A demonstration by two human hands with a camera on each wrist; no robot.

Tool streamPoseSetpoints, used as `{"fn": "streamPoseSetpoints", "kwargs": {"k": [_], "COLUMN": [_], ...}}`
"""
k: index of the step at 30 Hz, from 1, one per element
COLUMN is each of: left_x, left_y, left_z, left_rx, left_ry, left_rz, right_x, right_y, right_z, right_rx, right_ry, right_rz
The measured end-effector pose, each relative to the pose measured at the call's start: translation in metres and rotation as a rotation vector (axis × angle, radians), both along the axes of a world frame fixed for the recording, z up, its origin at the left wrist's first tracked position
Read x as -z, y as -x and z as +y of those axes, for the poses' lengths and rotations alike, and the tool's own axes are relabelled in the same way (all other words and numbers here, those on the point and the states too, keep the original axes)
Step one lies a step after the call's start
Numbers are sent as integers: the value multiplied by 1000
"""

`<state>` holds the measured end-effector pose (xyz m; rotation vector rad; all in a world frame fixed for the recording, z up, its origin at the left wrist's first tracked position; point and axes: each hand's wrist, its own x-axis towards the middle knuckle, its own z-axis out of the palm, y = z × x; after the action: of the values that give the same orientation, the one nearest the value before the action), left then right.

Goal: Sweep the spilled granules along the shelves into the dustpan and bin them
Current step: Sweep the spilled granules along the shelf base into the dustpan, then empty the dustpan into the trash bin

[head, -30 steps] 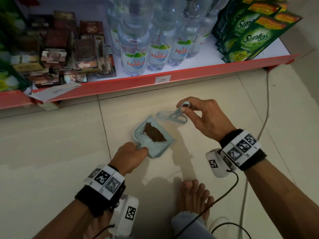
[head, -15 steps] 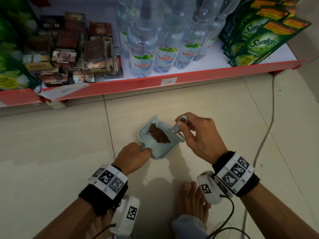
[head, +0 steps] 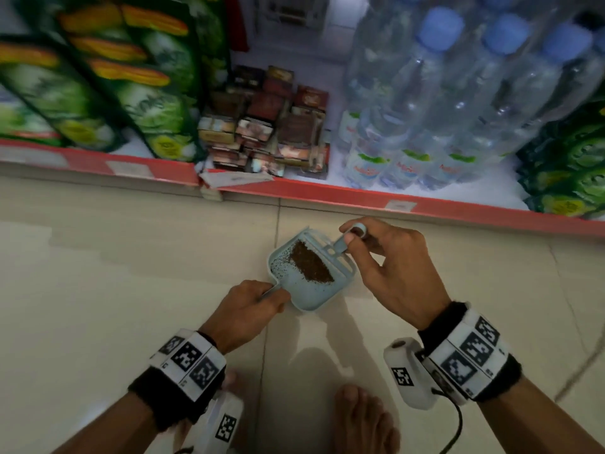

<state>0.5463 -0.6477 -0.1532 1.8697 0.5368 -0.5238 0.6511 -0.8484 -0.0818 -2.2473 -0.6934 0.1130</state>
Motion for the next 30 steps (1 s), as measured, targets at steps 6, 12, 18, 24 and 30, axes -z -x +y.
{"fn": "streamPoseSetpoints", "kwargs": {"k": [6,12,18,24,30], "left_x": [-23,-40,-47,-54,-64], "left_y": [44,93,118,169,230], "left_z": [68,129,185,239,283], "left_rx": [-248,-464,-594,-716,-971], "left_ry": [-63,-8,35,48,41], "left_rz": [-73,-90,-122,-115,-143], "right_x": [-15,-33,-59,-71,-67], "right_y": [-13,-6,9,41,83], "right_z": [80,170,257,324,427], "right_rx": [-260,-461,-584,-700,-900], "right_ry": [-80,-86,-15,-14,10], "right_rz": [60,105,22,66,250]}}
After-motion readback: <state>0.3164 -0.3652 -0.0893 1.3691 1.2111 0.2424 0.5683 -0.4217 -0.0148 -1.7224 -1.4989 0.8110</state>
